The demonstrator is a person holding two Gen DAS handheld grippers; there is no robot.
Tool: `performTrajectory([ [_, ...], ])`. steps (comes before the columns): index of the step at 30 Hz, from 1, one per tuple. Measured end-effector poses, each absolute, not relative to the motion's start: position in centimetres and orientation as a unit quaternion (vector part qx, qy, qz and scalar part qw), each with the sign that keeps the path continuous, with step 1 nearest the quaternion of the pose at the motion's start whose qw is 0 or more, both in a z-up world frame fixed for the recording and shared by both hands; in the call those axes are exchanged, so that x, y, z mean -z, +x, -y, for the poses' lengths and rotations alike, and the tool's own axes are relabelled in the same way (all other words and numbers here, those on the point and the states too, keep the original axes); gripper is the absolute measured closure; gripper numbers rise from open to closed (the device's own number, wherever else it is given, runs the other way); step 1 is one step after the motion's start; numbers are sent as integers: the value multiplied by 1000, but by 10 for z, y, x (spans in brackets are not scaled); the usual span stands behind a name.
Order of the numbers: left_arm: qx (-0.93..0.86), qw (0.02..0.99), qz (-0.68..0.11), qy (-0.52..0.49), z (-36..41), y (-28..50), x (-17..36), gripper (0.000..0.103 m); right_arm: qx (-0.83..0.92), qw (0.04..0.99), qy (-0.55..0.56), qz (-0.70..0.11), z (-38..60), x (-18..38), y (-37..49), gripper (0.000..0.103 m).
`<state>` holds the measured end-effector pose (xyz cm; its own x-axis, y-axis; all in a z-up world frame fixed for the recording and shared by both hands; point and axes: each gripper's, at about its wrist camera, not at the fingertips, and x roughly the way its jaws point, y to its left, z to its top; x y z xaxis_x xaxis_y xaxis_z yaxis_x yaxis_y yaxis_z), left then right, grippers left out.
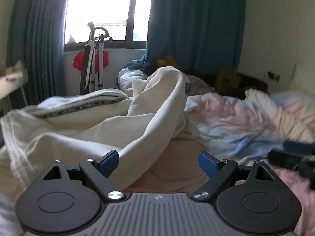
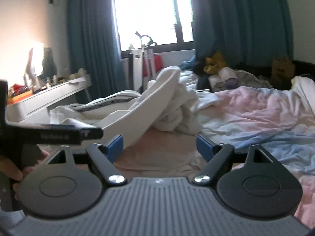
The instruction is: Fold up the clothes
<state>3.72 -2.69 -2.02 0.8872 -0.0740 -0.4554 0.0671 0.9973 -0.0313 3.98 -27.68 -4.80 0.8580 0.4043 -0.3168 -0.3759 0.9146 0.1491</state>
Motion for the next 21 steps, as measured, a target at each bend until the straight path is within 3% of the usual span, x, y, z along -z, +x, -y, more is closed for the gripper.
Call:
performTrajectory([
  [16,67,971,-207,102,76,225,21,14,-128,971,111,-170,311,67,75,20],
  [21,49,969,-218,103,109,295,22,20,-114,964,137,-198,322,86,107,20],
])
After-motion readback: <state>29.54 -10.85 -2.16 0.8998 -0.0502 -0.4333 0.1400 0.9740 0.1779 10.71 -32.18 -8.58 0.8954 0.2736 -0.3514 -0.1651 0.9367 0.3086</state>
